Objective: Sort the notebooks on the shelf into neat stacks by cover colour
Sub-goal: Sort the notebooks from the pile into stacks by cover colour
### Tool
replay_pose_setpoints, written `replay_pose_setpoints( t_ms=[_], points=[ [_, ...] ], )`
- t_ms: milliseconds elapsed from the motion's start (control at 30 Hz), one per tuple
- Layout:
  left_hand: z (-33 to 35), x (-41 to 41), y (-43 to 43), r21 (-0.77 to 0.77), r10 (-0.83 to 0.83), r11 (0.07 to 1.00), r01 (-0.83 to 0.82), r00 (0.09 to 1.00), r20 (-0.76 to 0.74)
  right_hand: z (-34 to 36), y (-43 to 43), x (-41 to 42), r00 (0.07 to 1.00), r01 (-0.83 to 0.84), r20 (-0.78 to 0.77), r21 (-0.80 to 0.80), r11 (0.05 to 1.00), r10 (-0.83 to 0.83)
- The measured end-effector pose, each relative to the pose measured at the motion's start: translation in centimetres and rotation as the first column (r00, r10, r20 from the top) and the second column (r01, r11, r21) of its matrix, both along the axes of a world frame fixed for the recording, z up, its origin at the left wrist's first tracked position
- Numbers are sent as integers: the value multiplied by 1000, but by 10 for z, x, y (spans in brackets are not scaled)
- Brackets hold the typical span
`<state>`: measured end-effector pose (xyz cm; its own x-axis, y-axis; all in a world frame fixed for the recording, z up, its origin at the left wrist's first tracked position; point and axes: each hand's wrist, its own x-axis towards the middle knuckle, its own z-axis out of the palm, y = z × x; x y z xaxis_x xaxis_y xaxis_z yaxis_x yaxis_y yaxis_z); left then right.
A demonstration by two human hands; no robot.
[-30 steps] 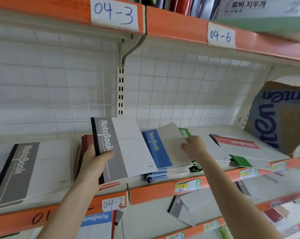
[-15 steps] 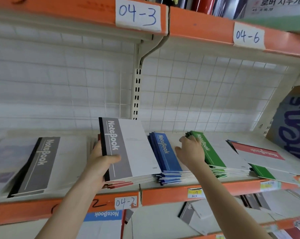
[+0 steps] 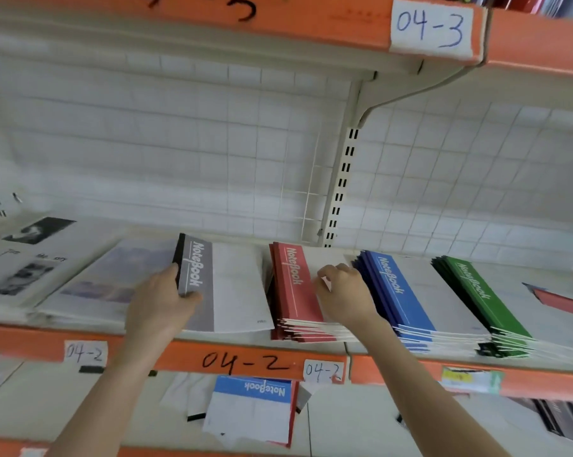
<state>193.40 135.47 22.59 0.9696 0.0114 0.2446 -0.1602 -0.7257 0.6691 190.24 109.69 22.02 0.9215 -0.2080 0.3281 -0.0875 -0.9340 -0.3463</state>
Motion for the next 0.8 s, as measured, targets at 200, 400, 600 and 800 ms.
replay_pose_setpoints(
  t_ms=[200, 400, 600, 800],
  points=[
    [-18, -20, -13, 493, -90, 865, -96, 936, 340, -6, 16, -3, 999, 14, 45, -5, 1000, -14],
    [-66, -48, -39, 547, -319, 834, 69, 870, 377, -12, 25, -11, 985, 49, 166, 15, 999, -51],
    [-76, -18, -25, 549, -366, 831, 89, 830, 420, -15, 26, -24, 976, 32, 216, 31, 999, -38],
    [-72, -2, -17, 559, -432, 813, 164, 814, 389, -14, 15, -35, 986, 103, 144, -119, 988, -85]
  ],
)
